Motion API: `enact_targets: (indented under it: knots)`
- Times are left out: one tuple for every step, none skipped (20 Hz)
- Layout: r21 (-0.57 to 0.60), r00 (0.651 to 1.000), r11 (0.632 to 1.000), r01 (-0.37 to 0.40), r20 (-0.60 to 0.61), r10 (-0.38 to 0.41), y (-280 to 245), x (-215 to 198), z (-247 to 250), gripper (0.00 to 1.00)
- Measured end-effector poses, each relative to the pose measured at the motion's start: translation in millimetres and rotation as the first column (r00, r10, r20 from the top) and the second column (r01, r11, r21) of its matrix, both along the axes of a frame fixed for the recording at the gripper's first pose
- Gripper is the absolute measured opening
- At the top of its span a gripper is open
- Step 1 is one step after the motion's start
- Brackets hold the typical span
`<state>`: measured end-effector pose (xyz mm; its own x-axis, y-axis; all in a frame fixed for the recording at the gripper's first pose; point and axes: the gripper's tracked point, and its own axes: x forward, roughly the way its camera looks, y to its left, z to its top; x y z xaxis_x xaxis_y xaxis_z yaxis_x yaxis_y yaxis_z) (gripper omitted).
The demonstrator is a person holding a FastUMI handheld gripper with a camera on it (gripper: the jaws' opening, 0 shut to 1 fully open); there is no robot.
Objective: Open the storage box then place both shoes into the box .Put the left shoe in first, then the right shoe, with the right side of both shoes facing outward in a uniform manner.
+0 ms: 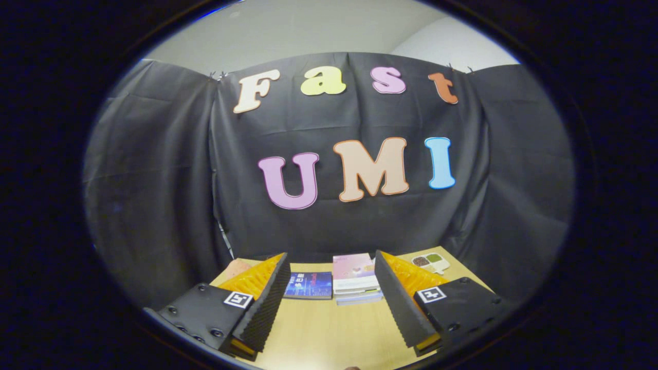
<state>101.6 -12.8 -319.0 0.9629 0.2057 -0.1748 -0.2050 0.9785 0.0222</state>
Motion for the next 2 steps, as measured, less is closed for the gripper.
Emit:
enact_targets:
  knots:
    - [-0.003,1.000,1.000,0.000,0.000,0.000,-1.4,0.0,-0.6,1.00]
    - [-0.005,1.000,1.000,-0.001,-0.001,0.001,-1.8,-0.3,-0.5,1.00]
